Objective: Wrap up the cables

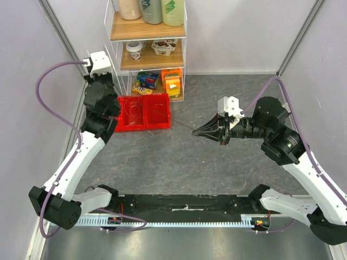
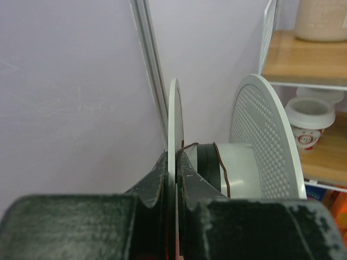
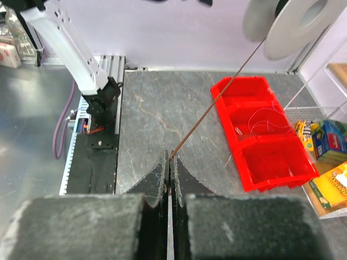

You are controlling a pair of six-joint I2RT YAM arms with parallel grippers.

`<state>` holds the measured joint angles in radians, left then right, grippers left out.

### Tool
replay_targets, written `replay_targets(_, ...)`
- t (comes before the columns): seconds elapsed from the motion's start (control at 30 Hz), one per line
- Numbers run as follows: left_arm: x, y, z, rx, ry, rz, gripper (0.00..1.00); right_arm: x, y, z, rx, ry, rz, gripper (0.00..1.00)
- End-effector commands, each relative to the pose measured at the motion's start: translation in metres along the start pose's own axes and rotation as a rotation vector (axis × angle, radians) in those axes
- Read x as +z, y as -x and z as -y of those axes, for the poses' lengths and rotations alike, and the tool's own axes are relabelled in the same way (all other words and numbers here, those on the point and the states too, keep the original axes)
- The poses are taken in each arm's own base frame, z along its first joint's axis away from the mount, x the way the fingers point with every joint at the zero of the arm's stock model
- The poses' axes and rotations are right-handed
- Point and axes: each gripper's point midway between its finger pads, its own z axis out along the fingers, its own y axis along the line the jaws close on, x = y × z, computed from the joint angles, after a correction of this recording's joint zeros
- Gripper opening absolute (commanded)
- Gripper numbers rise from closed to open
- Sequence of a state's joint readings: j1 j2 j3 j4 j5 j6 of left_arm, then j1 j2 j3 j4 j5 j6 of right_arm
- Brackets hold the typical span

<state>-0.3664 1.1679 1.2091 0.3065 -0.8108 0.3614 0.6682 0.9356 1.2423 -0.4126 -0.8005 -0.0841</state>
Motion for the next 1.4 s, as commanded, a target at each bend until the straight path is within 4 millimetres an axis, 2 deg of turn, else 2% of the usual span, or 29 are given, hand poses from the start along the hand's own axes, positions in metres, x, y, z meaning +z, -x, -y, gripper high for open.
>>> replay_targets(0.0, -0.011, 0.002, -0.054, 0.084, 0.151, 0.008, 0.02, -0.013, 0.07, -0.032, -0.019, 0.092, 0.136, 0.0)
replay_targets(0.17, -0.03, -0.043, -0.035, 0.13, -0.006, -0.118, 0.01, -0.009, 0.107, -0.021, -0.109, 0.067, 0.205, 0.0)
replay_targets(0.23, -0.04, -0.055, -0.021, 0.149, -0.1, -0.155, 0.02, -0.009, 0.129, -0.014, -0.146, 0.044, 0.249, 0.0)
replay_targets(0.27, -0.05, -0.07, -0.014, 0.189, -0.175, -0.204, 0.02, -0.009, 0.138, -0.009, -0.153, 0.024, 0.269, 0.0)
replay_targets(0.4, -0.08, -0.09, 0.008, 0.234, -0.385, -0.236, 0.02, -0.012, 0.181, 0.006, -0.205, -0.05, 0.388, 0.0)
replay_targets(0.47, -0.096, -0.1, 0.015, 0.261, -0.452, -0.251, 0.02, -0.014, 0.204, 0.01, -0.228, -0.063, 0.443, 0.0)
replay_targets(0.6, -0.135, -0.114, 0.041, 0.305, -0.693, -0.26, 0.01, -0.015, 0.235, 0.022, -0.233, -0.105, 0.524, 0.0)
replay_targets(0.77, -0.197, -0.126, 0.072, 0.322, -1.068, -0.275, 0.02, -0.011, 0.248, 0.053, -0.206, -0.23, 0.551, 0.0)
replay_targets(0.87, -0.239, -0.117, 0.082, 0.282, -1.306, -0.217, 0.02, -0.016, 0.239, 0.078, -0.225, -0.368, 0.515, 0.0)
replay_targets(0.93, -0.267, -0.114, 0.082, 0.249, -1.443, -0.208, 0.02, -0.021, 0.231, 0.1, -0.206, -0.487, 0.476, 0.0)
replay_targets(1.03, -0.297, -0.105, 0.075, 0.207, -1.585, -0.162, 0.02, -0.037, 0.227, 0.126, -0.193, -0.632, 0.438, 0.0)
replay_targets(1.13, -0.316, -0.089, 0.066, 0.184, -1.662, -0.057, 0.01, -0.053, 0.214, 0.147, -0.233, -0.737, 0.387, 0.0)
replay_targets(1.2, -0.325, -0.074, 0.06, 0.143, -1.693, -0.007, 0.01, -0.06, 0.196, 0.162, -0.236, -0.783, 0.335, 0.0)
replay_targets(1.27, -0.332, -0.05, 0.055, 0.069, -1.719, 0.008, 0.02, -0.068, 0.173, 0.179, -0.218, -0.809, 0.277, 0.0)
replay_targets(1.37, -0.339, -0.013, 0.049, -0.062, -1.759, -0.031, 0.01, -0.085, 0.122, 0.21, -0.115, -0.831, 0.181, 0.0)
